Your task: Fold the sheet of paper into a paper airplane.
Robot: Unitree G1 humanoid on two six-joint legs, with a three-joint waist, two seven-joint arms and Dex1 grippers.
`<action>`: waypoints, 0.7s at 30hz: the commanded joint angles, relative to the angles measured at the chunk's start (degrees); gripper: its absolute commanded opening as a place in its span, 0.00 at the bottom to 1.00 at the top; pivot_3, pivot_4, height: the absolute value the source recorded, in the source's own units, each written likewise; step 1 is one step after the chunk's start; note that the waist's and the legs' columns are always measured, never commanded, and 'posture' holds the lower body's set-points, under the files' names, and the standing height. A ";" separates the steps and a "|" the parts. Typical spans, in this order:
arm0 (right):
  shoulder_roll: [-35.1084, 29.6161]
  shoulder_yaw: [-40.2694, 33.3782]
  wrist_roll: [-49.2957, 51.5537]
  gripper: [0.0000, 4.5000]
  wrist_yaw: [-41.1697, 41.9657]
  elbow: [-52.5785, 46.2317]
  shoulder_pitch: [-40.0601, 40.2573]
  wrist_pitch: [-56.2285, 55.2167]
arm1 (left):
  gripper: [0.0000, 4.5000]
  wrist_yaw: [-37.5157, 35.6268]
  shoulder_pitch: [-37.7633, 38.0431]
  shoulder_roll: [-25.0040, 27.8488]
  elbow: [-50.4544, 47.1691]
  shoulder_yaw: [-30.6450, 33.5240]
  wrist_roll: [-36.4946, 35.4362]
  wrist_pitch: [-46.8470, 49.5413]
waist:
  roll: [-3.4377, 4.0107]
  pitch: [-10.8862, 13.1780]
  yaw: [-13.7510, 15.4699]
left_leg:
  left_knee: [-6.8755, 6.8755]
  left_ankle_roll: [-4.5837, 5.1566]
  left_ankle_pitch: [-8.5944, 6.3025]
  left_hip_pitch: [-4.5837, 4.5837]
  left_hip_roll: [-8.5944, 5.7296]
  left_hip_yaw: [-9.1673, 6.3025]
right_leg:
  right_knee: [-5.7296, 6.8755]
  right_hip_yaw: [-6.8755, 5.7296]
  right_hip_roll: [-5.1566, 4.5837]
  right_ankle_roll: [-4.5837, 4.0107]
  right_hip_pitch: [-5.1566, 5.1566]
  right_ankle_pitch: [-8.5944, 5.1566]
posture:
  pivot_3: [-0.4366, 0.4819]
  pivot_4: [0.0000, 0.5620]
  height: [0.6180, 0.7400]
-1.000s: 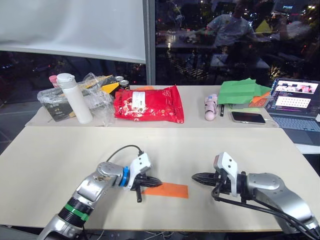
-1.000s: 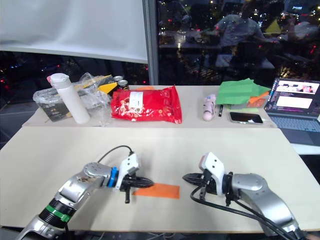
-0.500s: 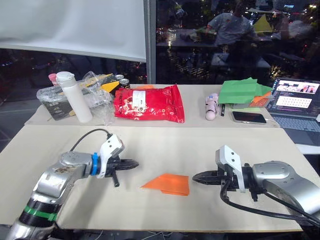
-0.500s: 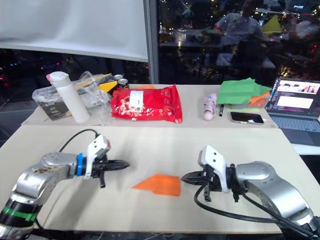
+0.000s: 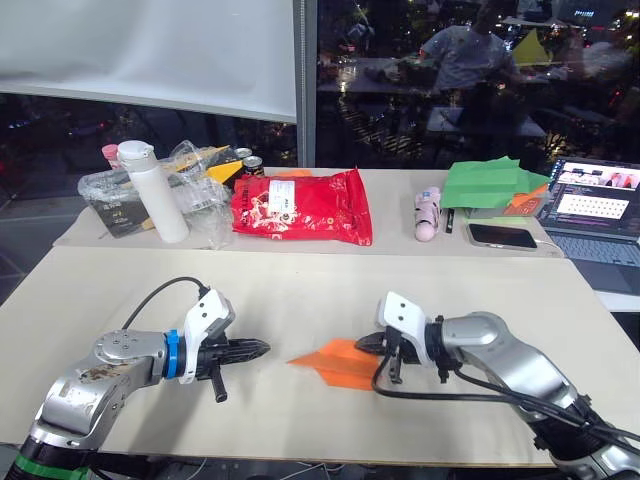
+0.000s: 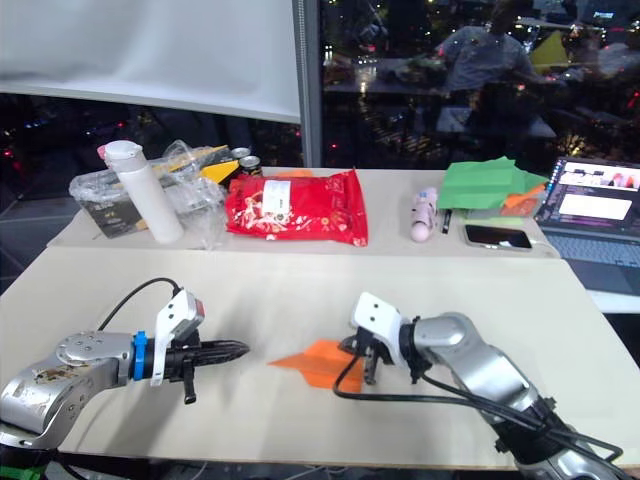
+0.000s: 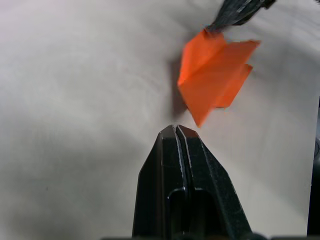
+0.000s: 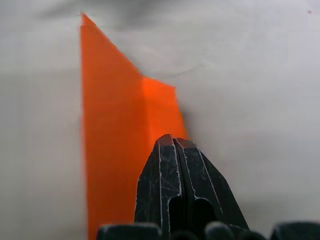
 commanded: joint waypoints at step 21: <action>-3.96 9.31 -3.97 0.71 6.46 -6.33 -8.15 3.21 | 0.00 -0.11 -0.85 1.38 -0.38 -0.51 -0.51 -1.19 | 0.03 0.01 -0.14 | -0.04 0.00 0.00 0.07 0.01 0.02 | -0.01 -0.01 -0.01 -0.29 -0.03 -0.16 | 0.48 0.27 0.77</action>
